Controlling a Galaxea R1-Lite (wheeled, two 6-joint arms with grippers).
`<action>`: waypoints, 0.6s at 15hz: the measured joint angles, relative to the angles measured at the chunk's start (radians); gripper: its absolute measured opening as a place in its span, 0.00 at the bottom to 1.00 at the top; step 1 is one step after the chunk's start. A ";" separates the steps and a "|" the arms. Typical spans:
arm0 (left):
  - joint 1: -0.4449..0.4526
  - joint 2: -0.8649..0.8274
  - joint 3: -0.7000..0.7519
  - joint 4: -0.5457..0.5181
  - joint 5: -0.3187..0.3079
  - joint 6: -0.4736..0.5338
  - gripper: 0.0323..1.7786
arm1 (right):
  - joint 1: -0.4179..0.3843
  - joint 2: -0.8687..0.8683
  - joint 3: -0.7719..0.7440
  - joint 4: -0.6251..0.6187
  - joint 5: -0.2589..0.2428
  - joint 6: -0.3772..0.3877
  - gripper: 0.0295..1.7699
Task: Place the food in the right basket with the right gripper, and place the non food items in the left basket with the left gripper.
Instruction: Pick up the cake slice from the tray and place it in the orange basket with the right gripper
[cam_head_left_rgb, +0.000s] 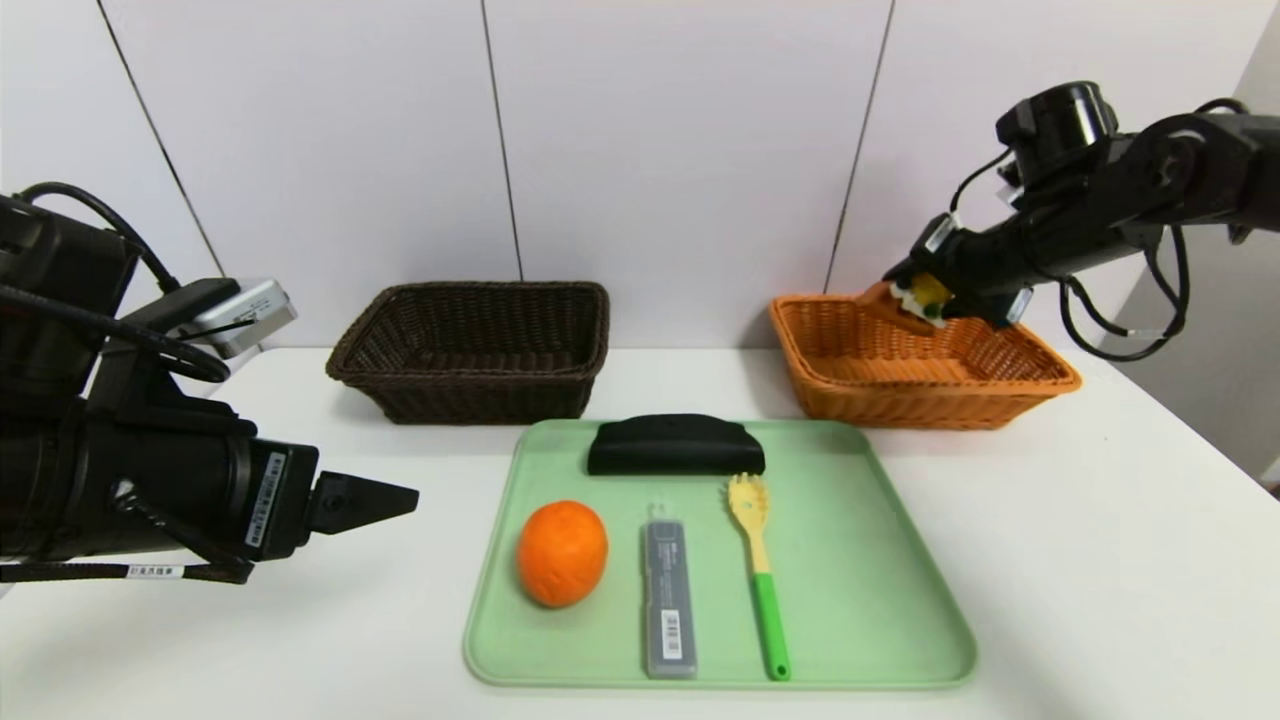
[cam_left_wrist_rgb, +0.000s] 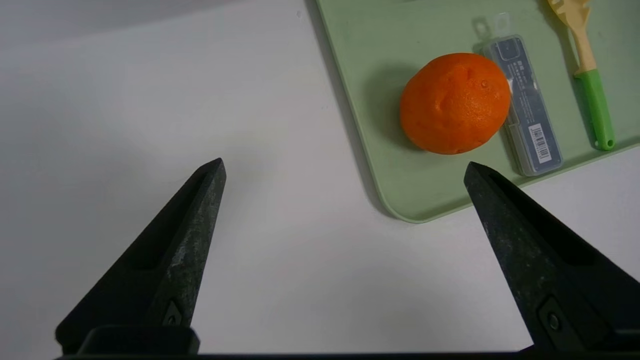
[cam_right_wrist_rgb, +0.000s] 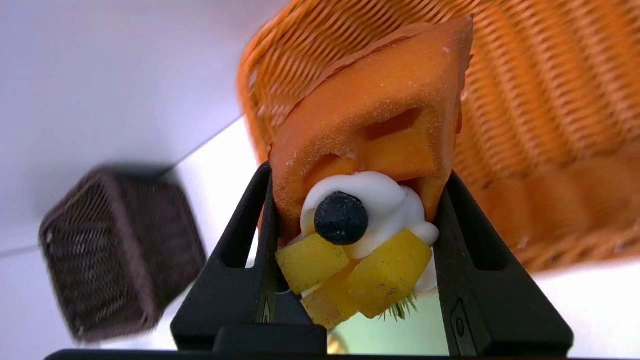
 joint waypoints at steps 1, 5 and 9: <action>0.000 -0.002 0.001 0.001 0.000 0.000 0.95 | -0.012 0.028 0.000 -0.020 0.001 0.001 0.48; 0.000 -0.003 0.005 -0.001 0.000 0.002 0.95 | -0.038 0.132 0.000 -0.061 0.005 0.010 0.48; 0.000 -0.001 0.013 -0.003 0.000 0.002 0.95 | -0.054 0.213 0.000 -0.094 0.006 0.011 0.48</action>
